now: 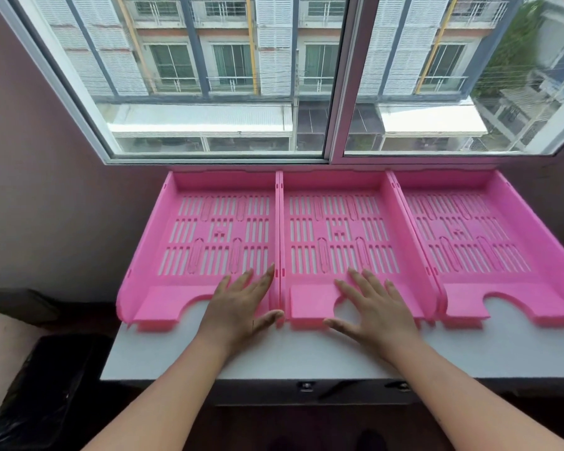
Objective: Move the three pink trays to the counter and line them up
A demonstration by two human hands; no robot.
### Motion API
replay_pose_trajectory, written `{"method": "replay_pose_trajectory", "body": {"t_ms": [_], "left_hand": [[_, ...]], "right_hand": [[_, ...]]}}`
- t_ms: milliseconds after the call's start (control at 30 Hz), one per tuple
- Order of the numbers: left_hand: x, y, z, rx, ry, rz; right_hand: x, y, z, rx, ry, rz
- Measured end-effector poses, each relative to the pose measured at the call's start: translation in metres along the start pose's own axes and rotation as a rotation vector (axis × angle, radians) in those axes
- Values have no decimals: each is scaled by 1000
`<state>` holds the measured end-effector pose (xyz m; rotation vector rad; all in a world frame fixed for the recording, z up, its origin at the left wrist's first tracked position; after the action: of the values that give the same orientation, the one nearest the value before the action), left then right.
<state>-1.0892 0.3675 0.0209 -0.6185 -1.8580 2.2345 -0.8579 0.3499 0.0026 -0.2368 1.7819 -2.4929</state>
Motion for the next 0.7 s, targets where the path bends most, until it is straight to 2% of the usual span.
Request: {"method": "replay_pose_trajectory", "body": {"t_ms": [133,200,300,400,500,600,700], "left_hand": [[-4,2,-2,41,-31,-22],[-12,-5,-2,-3,-49,-6],[-24,-15,0,-81,-98,37],[-33,-18,-1,-150,-167,200],[-42,-11,-5,-167,-258,371],[-43,-4,-6,-198,-360,462],[-42,-1,-6,-221,-401,476]], "right_hand": [[4,-1,0,49,-40,-29],[2,-13,1,43,-47,-91],[-22,-61,7,-205,25,-122],[-59,-93,21,-427,169,-69],[-95,-82,24,-360,300,-181],[-105,-58,19,-241,295,-354],[-104,-55,20,-283,284,-391]]}}
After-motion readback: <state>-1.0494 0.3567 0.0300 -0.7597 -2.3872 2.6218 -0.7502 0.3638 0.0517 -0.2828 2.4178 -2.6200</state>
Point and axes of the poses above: each hand's wrist, its own z-axis away from the middle knuckle, its own y-axis out of the palm, x = y × z, the point moved 10 cm from there along -z, towards the middle knuckle, and after that the axes turned 7 degrees about x, right-handed, at the moved point
